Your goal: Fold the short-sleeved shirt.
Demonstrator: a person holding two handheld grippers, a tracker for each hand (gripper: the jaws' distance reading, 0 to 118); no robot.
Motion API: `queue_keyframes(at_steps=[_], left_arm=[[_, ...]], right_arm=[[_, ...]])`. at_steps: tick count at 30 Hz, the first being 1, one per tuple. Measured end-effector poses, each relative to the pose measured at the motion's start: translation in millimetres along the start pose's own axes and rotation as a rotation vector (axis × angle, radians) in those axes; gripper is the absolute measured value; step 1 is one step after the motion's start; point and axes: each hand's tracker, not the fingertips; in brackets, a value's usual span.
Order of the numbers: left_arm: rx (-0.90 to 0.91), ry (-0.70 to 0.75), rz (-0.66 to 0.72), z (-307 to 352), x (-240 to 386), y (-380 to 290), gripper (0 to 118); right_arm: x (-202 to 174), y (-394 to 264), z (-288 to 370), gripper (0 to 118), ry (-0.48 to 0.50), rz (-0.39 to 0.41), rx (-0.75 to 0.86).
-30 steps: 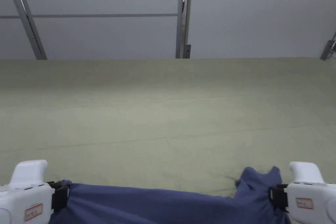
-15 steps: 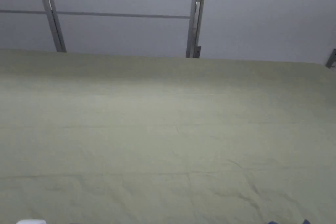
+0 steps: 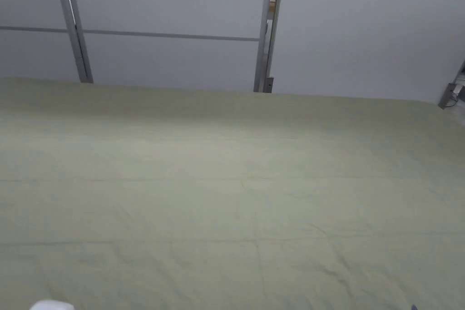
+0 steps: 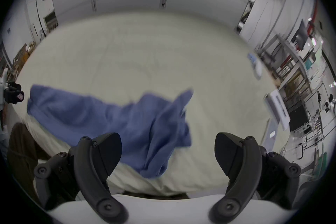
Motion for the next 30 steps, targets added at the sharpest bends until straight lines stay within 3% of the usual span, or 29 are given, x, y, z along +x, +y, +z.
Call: queue_keyframes(at_steps=[1,4,6,7,8,9,10,11,12,13,15,18,20,24,25,26,27,29,30], left_arm=[[0.065,-0.005,0.053,10.6,-4.9,11.2,106],[0.300,-0.091,0.225,39.8,-15.3,43.3,106],[0.456,-0.154,0.317,55.8,-17.4,54.2,103],[0.541,-0.168,0.358,64.6,-16.0,56.2,91],[0.604,-0.173,0.374,72.7,-9.9,60.6,66],[0.622,-0.166,0.380,76.2,-6.1,64.9,33],[0.609,-0.164,0.400,77.3,-3.9,68.3,6],[0.601,-0.200,0.430,76.0,-4.4,69.8,6],[0.569,-0.283,0.438,72.2,-7.8,71.5,4],[0.535,-0.372,0.466,65.0,-8.6,72.5,0],[0.510,-0.447,0.535,55.5,-11.9,68.5,0],[0.471,-0.585,0.641,34.2,-37.8,60.0,0],[0.316,-0.739,0.686,8.7,-64.1,54.5,0],[0.026,-0.866,0.699,-40.5,-102.4,27.3,5],[-0.041,-0.822,0.683,-48.4,-108.9,21.0,36],[-0.081,-0.726,0.674,-54.2,-113.0,13.3,77],[-0.095,-0.664,0.656,-60.7,-116.2,8.5,103],[-0.174,-0.608,0.626,-75.7,-118.7,-7.9,107],[-0.186,-0.645,0.662,-82.7,-119.3,-13.4,107]], right_arm=[[0.9,9.4,11.3,110,-0.030,-0.039,0.073],[1.1,37.6,46.5,110,0.012,-0.181,0.310],[-3.2,48.6,59.6,109,0.043,-0.218,0.428],[-9.6,54.3,68.5,103,0.038,-0.212,0.497],[-15.9,56.9,74.3,93,0.032,-0.214,0.564],[-20.8,58.8,77.7,75,0.030,-0.225,0.596],[-27.4,60.6,80.1,41,0.042,-0.257,0.629],[-31.9,63.6,82.1,14,0.058,-0.287,0.647],[-37.7,64.1,82.2,7,0.066,-0.325,0.660],[-44.9,65.2,81.6,7,0.088,-0.352,0.669],[-53.8,69.5,77.6,7,0.165,-0.326,0.629],[-66.3,70.6,73.4,7,0.171,-0.288,0.609],[-71.3,71.8,74.9,7,0.178,-0.276,0.582],[-68.5,67.8,73.3,7,0.171,-0.268,0.542],[-67.2,65.1,73.8,7,0.167,-0.266,0.532],[-66.3,62.3,74.9,7,0.159,-0.268,0.523],[-65.2,60.4,75.4,7,0.156,-0.272,0.516],[-63.0,56.9,76.9,7,0.151,-0.278,0.494],[-63.1,56.2,77.5,7,0.142,-0.277,0.485]])
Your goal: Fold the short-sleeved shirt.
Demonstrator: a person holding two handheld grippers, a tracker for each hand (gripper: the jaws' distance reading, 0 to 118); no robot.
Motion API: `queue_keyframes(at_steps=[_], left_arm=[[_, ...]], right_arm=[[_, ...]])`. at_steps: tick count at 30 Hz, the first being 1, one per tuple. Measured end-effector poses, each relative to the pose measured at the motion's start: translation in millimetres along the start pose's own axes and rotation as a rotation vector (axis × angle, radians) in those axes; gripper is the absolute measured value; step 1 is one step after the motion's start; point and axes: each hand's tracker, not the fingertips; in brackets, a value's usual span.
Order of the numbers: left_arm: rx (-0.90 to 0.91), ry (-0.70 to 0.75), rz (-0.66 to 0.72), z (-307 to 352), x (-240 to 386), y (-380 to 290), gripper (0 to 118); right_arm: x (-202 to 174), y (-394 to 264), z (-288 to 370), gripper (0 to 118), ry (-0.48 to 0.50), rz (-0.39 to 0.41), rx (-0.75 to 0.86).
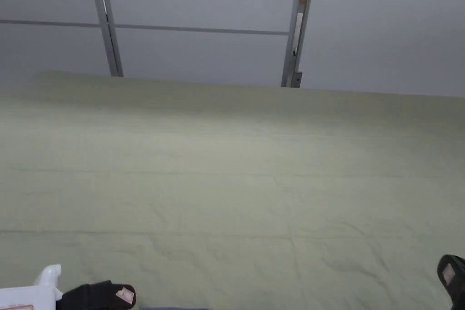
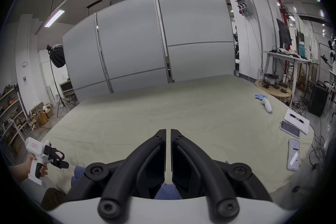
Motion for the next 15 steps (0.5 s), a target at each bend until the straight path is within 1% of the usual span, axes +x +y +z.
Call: queue_keyframes(at_steps=[3,5,6,7,9,10,11,12,13,14,15], left_arm=[[-0.098,-0.073,0.147,-23.0,-27.4,-9.0,107],[-0.162,-0.104,0.210,-44.1,-36.4,-17.7,107],[-0.155,-0.159,0.218,-50.8,-51.8,-14.7,106],[-0.118,-0.280,0.232,-55.2,-57.1,-12.7,106],[-0.117,-0.276,0.313,-73.3,-57.7,-13.9,105],[-0.109,-0.342,0.329,-81.7,-56.0,-17.5,104],[-0.109,-0.318,0.320,-88.8,-52.1,-21.6,96],[-0.111,-0.299,0.310,-96.7,-48.0,-21.8,72],[-0.126,-0.218,0.287,-103.1,-45.6,-22.6,42],[-0.141,-0.119,0.255,-110.7,-39.2,-27.9,17],[-0.146,-0.064,0.244,-112.9,-37.5,-30.5,17]], right_arm=[[-2.8,-1.6,1.1,7,-0.026,0.042,-0.021],[1.9,-4.8,-0.9,7,-0.030,0.066,-0.034],[2.9,-5.5,-1.0,7,-0.028,0.068,-0.037],[2.5,-5.5,-0.7,7,-0.023,0.070,-0.042],[-6.3,-5.2,0.4,7,-0.020,0.072,-0.049],[-10.4,-5.4,0.2,7,-0.016,0.072,-0.052],[-12.3,-5.6,-0.8,7,-0.012,0.070,-0.056],[-14.1,-5.7,-1.8,7,-0.007,0.068,-0.059],[-17.5,-5.8,-2.2,7,-0.004,0.066,-0.060],[-19.3,-5.7,-2.9,7,0.002,0.060,-0.062],[-19.7,-5.3,-3.5,7,0.005,0.055,-0.062]])
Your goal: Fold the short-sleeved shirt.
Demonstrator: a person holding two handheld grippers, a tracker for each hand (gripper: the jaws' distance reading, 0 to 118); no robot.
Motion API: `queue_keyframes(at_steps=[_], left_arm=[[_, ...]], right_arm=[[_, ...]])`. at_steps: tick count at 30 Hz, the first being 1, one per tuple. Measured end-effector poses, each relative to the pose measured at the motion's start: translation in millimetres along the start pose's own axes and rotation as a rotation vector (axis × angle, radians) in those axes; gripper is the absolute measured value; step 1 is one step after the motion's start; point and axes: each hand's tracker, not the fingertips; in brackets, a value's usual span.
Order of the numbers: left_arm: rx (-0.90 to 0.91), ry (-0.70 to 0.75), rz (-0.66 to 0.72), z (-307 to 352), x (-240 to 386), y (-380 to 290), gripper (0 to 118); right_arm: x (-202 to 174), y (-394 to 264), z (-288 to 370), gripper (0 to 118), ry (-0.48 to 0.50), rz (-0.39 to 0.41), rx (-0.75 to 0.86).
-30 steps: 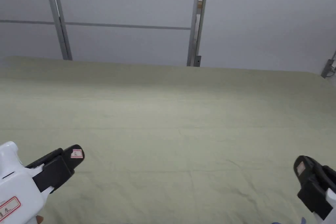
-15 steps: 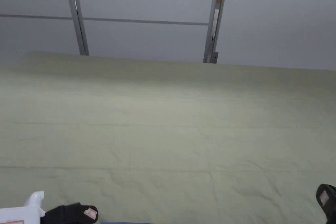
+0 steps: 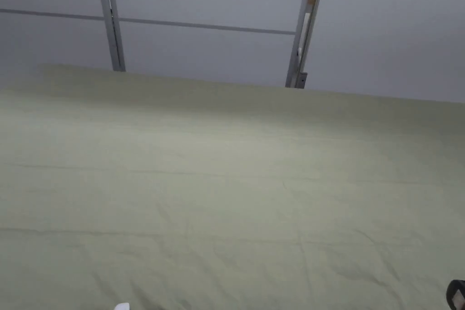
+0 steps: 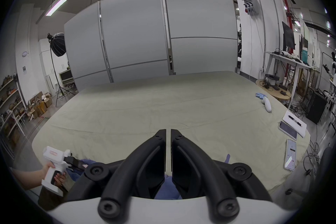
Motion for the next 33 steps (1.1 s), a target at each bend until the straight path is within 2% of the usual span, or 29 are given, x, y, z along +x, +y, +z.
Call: queue_keyframes(at_steps=[1,3,5,9,13,17,19,22,27,31,33], left_arm=[[0.012,-0.120,0.016,5.1,0.6,2.3,17],[0.021,-0.033,0.026,15.8,8.7,2.8,16],[0.100,0.029,-0.045,35.3,15.0,3.9,16],[0.253,-0.002,-0.032,79.5,14.8,5.9,13],[0.363,0.020,0.067,132.0,-9.9,19.9,13],[0.393,0.177,0.074,168.6,-3.7,13.7,13],[0.386,0.238,0.014,169.4,15.8,7.6,13],[0.387,0.271,-0.110,153.6,64.0,-7.3,13],[0.260,0.259,-0.251,89.3,139.9,-26.2,13],[0.189,0.348,-0.368,15.3,167.2,-39.3,13],[0.161,0.383,-0.363,-17.6,162.4,-41.1,14]], right_arm=[[-0.6,0.9,-0.5,7,0.000,-0.002,-0.002],[7.0,-1.7,-2.2,7,0.001,-0.003,-0.001],[10.0,0.4,-2.6,7,0.006,-0.010,0.000],[2.4,5.8,2.6,7,-0.011,-0.016,0.026],[0.9,8.7,5.9,7,-0.010,-0.033,0.041],[-2.7,6.5,7.4,7,0.002,-0.035,0.043],[4.4,0.4,4.1,7,0.017,-0.044,0.037],[0.6,-2.1,4.3,7,0.033,-0.042,0.034],[-8.2,-2.4,11.4,7,0.052,-0.035,0.038],[-1.1,-5.9,19.8,7,0.042,-0.045,0.046],[4.3,-8.0,23.3,7,0.034,-0.056,0.043]])
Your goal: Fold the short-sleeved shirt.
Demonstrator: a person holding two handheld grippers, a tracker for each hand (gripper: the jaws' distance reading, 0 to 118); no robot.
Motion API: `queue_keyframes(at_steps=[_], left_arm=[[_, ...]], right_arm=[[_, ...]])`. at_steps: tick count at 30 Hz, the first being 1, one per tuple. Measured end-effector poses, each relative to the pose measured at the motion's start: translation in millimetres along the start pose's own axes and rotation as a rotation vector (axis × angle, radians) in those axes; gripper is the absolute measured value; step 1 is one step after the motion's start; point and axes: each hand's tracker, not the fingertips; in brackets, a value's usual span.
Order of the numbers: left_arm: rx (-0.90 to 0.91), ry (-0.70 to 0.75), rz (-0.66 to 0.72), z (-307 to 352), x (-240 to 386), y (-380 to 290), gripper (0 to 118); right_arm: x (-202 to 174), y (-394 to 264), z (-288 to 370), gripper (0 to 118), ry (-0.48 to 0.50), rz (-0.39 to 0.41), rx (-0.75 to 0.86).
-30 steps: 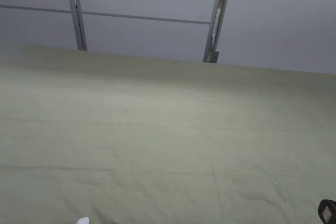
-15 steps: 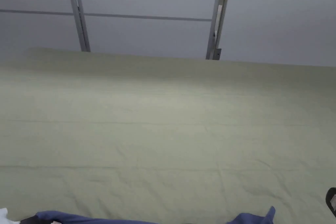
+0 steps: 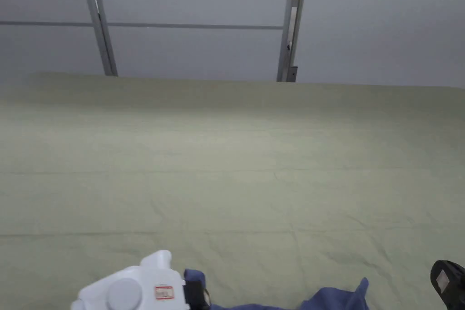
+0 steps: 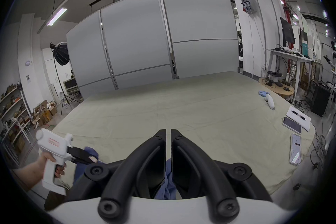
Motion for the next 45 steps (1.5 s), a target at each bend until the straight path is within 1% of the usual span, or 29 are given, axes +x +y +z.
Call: queue_keyframes(at_steps=[2,3,4,5,6,7,9,11,13,14,15,16,17,18,19,20,22,23,25,27,32,35,39,40,41,42,43,44,45], left_arm=[[-0.009,-0.004,-0.004,-25.3,13.8,-7.1,18],[-0.011,-0.004,-0.011,-31.7,17.6,-9.2,31],[-0.014,-0.011,-0.020,-35.4,22.4,-10.6,69],[-0.017,-0.035,-0.029,-35.4,25.6,-11.2,96],[-0.023,-0.084,-0.033,-31.7,28.1,-11.7,108],[-0.013,-0.147,-0.038,-23.5,31.9,-14.2,111],[0.013,-0.219,-0.079,-6.1,32.8,-10.6,111],[0.069,-0.212,-0.112,15.8,31.0,-9.2,108],[0.195,-0.133,-0.159,37.0,20.1,-13.0,107],[0.248,-0.050,-0.211,44.0,15.0,-16.9,99],[0.283,0.074,-0.290,47.8,15.4,-21.2,82],[0.295,0.194,-0.360,43.4,13.5,-26.6,50],[0.293,0.318,-0.450,35.5,10.8,-34.1,26],[0.259,0.413,-0.528,24.6,10.7,-43.6,16],[0.217,0.410,-0.555,18.3,9.8,-49.5,16],[0.157,0.346,-0.566,9.5,9.0,-58.6,16],[0.109,0.241,-0.513,-4.3,15.9,-72.2,16],[0.095,0.220,-0.502,-14.4,26.6,-80.0,16],[0.105,0.222,-0.558,-31.6,48.3,-93.3,16],[0.073,0.166,-0.619,-48.4,73.9,-102.2,16],[0.037,0.103,-0.646,-59.1,97.8,-110.9,16],[0.033,-0.054,-0.506,-39.3,81.5,-95.3,16],[0.123,-0.304,-0.281,5.0,29.5,-60.5,18],[0.145,-0.345,-0.232,15.0,13.0,-52.4,33],[0.162,-0.391,-0.173,25.5,-7.3,-43.1,53],[0.172,-0.410,-0.121,34.2,-25.2,-35.6,65],[0.183,-0.399,-0.065,42.1,-45.5,-27.3,65],[0.188,-0.385,-0.012,48.4,-64.3,-22.5,100],[0.205,-0.387,0.040,52.9,-83.8,-19.4,118]], right_arm=[[4.1,-0.5,4.8,7,-0.016,-0.012,-0.002],[6.5,-1.1,6.7,7,-0.021,-0.017,-0.003],[9.8,-2.0,8.9,7,-0.026,-0.024,-0.004],[11.3,-1.9,10.3,7,-0.031,-0.028,-0.005],[12.9,-2.4,11.5,7,-0.036,-0.032,-0.007],[14.9,-3.3,12.3,7,-0.041,-0.035,-0.010],[18.7,-5.3,11.6,7,-0.049,-0.044,-0.016],[20.6,-6.9,10.5,7,-0.049,-0.056,-0.022],[23.5,-9.8,9.9,7,-0.046,-0.068,-0.021],[24.8,-11.1,9.5,7,-0.044,-0.072,-0.021],[24.7,-11.8,9.2,7,-0.039,-0.078,-0.020],[24.5,-12.5,8.7,7,-0.035,-0.081,-0.021],[22.7,-12.5,8.2,7,-0.030,-0.086,-0.021],[21.4,-13.0,7.6,7,-0.022,-0.090,-0.023],[20.7,-13.6,7.3,7,-0.019,-0.091,-0.025],[19.5,-14.9,7.1,7,-0.016,-0.091,-0.026],[25.6,-20.7,5.1,7,-0.009,-0.093,-0.033],[26.0,-21.7,4.9,7,-0.005,-0.097,-0.038],[26.7,-22.7,5.9,7,-0.003,-0.101,-0.044],[28.7,-22.5,9.1,7,-0.011,-0.093,-0.044],[36.9,-16.8,14.7,7,-0.034,-0.089,-0.033],[33.5,-13.2,15.2,7,-0.045,-0.098,-0.030],[36.6,-17.6,10.3,7,-0.040,-0.112,-0.040],[36.0,-18.3,9.2,7,-0.037,-0.111,-0.044],[36.6,-20.5,7.9,7,-0.031,-0.110,-0.046],[36.5,-21.7,6.9,7,-0.028,-0.112,-0.048],[36.1,-22.6,5.7,7,-0.023,-0.116,-0.051],[35.7,-23.5,4.4,7,-0.017,-0.121,-0.053],[35.5,-25.3,3.2,7,-0.013,-0.125,-0.056]])
